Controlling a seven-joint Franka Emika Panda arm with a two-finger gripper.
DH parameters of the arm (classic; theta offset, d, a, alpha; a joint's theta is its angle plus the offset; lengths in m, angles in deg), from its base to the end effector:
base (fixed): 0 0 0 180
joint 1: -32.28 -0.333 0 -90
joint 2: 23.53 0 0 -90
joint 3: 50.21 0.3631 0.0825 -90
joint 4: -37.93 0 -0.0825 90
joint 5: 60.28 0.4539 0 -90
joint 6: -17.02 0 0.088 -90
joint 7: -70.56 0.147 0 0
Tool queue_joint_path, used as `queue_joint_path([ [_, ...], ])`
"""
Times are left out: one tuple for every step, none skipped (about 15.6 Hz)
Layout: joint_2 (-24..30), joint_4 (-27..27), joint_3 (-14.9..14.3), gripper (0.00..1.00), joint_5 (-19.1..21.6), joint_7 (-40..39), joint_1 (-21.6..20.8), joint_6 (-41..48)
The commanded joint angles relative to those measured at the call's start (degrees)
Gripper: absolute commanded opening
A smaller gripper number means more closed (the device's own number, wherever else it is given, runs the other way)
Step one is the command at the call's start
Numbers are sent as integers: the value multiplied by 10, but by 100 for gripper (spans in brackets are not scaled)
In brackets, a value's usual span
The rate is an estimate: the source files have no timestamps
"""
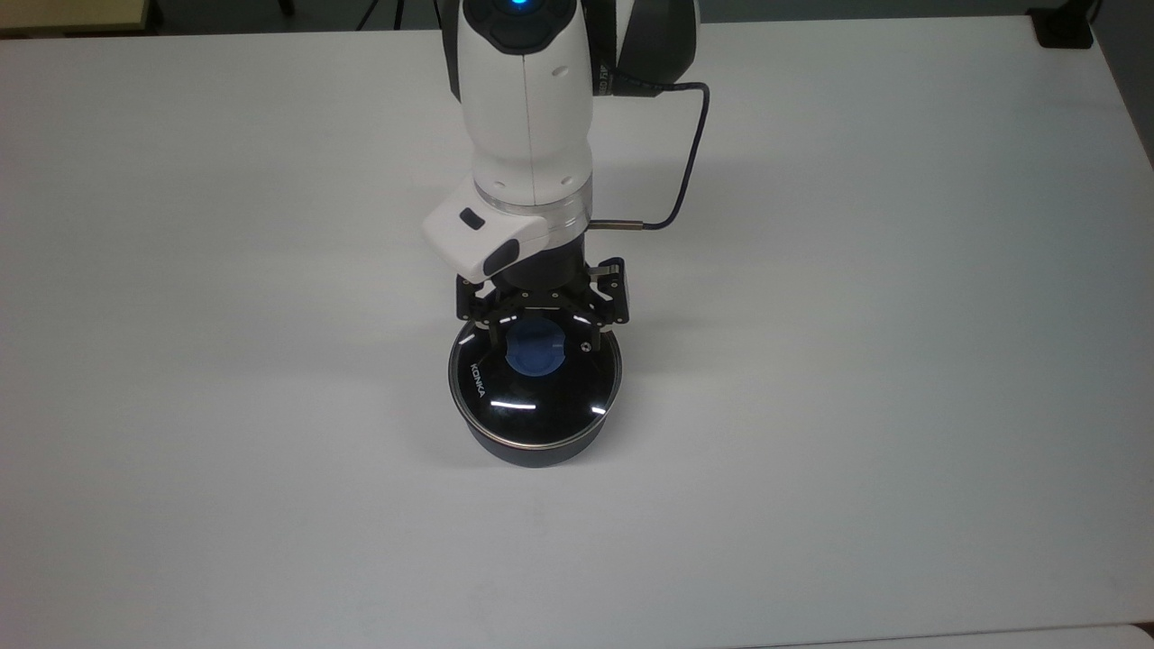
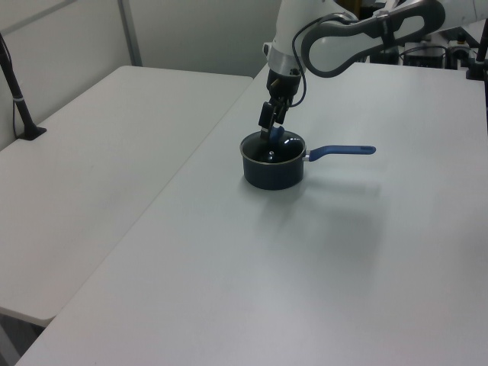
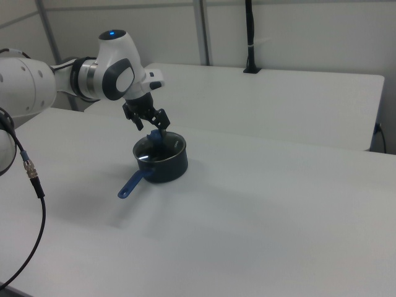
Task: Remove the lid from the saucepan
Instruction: 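Close the gripper on the blue knob of the glass lid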
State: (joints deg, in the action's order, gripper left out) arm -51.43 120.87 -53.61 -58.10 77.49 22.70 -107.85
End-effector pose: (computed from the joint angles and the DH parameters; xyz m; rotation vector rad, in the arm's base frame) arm 0.8114 0.0984 0.4102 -3.0836 0.0319 -0.3771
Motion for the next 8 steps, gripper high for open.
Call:
queue_joint_path([
  [3, -7, -6, 100, -13, -23, -2, 4],
  [1, -4, -6, 100, -17, -37, -1, 3],
  [0, -3, -6, 99, -19, -41, -1, 2],
  [-3, -3, -6, 99, -19, -42, -2, 1],
  [-6, -3, -6, 97, -19, -42, -2, 1],
  [-8, -3, -6, 97, -20, -42, -2, 1],
  [-8, -2, -6, 97, -20, -42, -2, 1],
  [-8, -2, -6, 96, -22, -42, -2, 1],
])
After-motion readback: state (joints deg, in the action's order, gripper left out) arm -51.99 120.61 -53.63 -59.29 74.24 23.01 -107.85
